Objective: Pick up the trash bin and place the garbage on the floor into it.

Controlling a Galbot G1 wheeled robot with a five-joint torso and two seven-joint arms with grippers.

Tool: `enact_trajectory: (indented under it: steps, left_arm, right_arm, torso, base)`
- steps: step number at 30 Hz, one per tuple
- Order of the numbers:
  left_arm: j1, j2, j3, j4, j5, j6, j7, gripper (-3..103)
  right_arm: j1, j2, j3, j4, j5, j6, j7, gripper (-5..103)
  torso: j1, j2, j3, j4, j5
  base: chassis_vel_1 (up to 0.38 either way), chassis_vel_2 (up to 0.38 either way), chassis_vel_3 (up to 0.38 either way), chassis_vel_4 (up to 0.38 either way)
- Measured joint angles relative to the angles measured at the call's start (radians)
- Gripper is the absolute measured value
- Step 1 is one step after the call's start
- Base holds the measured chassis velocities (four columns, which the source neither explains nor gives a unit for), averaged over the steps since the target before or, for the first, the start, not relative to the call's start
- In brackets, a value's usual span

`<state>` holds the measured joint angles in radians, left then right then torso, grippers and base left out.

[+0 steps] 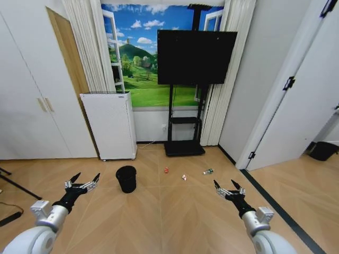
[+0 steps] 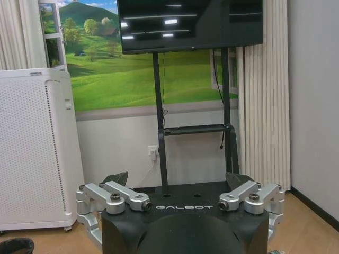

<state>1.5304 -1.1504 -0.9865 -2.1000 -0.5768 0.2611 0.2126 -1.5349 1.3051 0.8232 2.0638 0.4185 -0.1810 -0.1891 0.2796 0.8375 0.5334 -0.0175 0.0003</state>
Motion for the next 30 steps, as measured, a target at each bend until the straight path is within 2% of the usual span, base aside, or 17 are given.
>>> enact_trajectory:
  steps: [30]
  left_arm:
    - [-0.007,-0.005,0.006,0.016,-0.009,-0.008,-0.004,100]
  right_arm:
    - [0.002,0.009,-0.018,-0.013,-0.015,0.021,0.001,100]
  torso:
    - [0.0,0.0,0.0,0.0001,-0.0006]
  base:
    - [-0.353,0.352,0.356,-0.356]
